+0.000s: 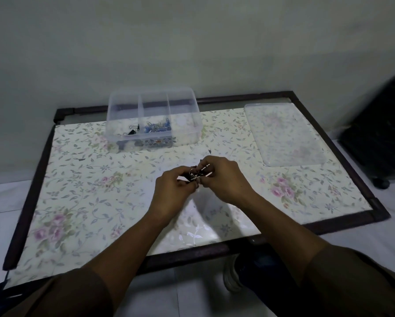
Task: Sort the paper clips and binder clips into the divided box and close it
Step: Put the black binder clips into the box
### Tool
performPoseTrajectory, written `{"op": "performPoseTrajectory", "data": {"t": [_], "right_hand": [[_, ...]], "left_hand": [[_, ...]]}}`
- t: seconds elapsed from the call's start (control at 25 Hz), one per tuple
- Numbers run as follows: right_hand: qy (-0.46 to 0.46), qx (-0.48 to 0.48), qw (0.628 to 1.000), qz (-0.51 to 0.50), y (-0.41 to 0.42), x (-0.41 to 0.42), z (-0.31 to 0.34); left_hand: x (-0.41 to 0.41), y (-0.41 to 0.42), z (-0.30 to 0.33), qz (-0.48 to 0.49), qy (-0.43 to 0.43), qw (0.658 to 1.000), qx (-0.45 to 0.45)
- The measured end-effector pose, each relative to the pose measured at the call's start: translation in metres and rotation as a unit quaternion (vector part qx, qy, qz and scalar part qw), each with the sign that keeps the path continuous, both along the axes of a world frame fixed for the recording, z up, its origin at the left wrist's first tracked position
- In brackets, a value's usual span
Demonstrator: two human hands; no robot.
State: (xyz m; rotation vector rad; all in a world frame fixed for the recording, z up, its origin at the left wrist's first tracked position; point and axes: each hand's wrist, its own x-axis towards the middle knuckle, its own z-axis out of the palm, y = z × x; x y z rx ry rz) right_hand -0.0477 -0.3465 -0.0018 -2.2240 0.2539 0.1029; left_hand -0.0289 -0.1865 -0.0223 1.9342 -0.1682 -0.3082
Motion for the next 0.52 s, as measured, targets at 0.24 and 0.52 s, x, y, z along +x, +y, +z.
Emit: {"op": "performPoseTrajectory", "data": {"t": [0.24,0.52], "right_hand": [[-0.087,-0.006,0.994,0.061,0.070,0.097,0.046],[-0.048,-0.007,0.994,0.097,0.137,0.208,0.031]], "left_hand": [[0.087,0.073,0.041,0.065,-0.094,0.993,0.009],[0.193,0.134,0.039,0.063,-0.077,0.989,0.114]]}}
